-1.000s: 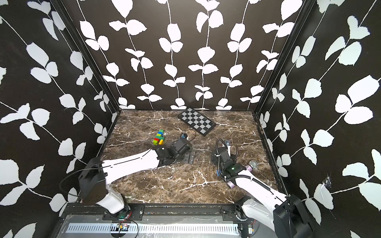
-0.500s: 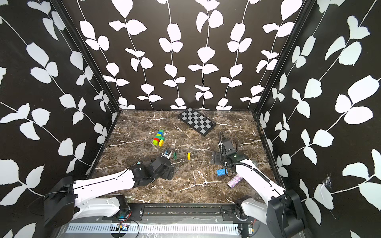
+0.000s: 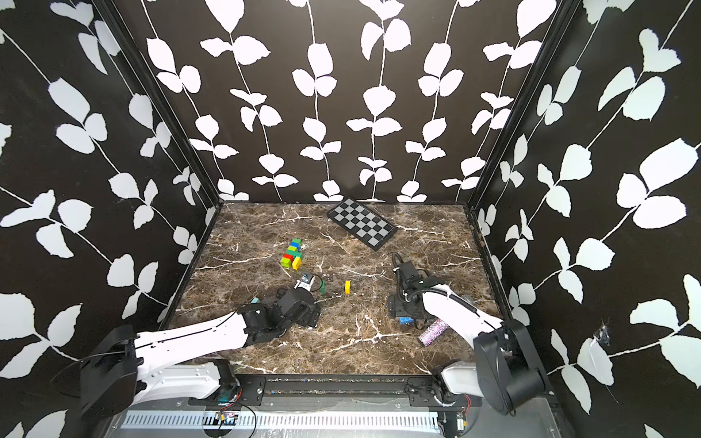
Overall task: Assemble the letter h with lego
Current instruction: Move the lego brick at the center of the board.
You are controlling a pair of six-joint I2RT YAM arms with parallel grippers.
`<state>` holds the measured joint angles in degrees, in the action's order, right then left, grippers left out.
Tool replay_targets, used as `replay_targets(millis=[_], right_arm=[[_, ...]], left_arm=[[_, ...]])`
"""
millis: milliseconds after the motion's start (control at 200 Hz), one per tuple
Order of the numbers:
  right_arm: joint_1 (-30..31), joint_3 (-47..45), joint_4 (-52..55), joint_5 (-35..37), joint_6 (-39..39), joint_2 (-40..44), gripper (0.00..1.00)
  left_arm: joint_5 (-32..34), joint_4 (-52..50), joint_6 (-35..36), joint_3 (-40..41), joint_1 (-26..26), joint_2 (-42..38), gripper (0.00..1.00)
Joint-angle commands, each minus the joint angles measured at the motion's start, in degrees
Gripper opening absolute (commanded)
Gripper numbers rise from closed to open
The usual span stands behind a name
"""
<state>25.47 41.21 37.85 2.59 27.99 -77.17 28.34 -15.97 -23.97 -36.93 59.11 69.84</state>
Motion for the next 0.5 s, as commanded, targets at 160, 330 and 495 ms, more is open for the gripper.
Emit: replay_targets(millis=[160, 330, 495], right_arm=[[1.2, 0.5, -0.1, 1.8, -1.2, -3.9, 0.94], [1.2, 1.2, 0.2, 1.5, -2.0, -4.5, 0.94], [1.2, 1.7, -0.1, 0.9, -2.6, -6.5, 0.9]], left_arm=[[0.2, -0.9, 0.0, -2.1, 0.1, 0.6, 0.99], [0.2, -0.2, 0.2, -1.6, 0.1, 0.3, 0.99], [0.1, -0.2, 0.2, -1.7, 0.1, 0.5, 0.99]])
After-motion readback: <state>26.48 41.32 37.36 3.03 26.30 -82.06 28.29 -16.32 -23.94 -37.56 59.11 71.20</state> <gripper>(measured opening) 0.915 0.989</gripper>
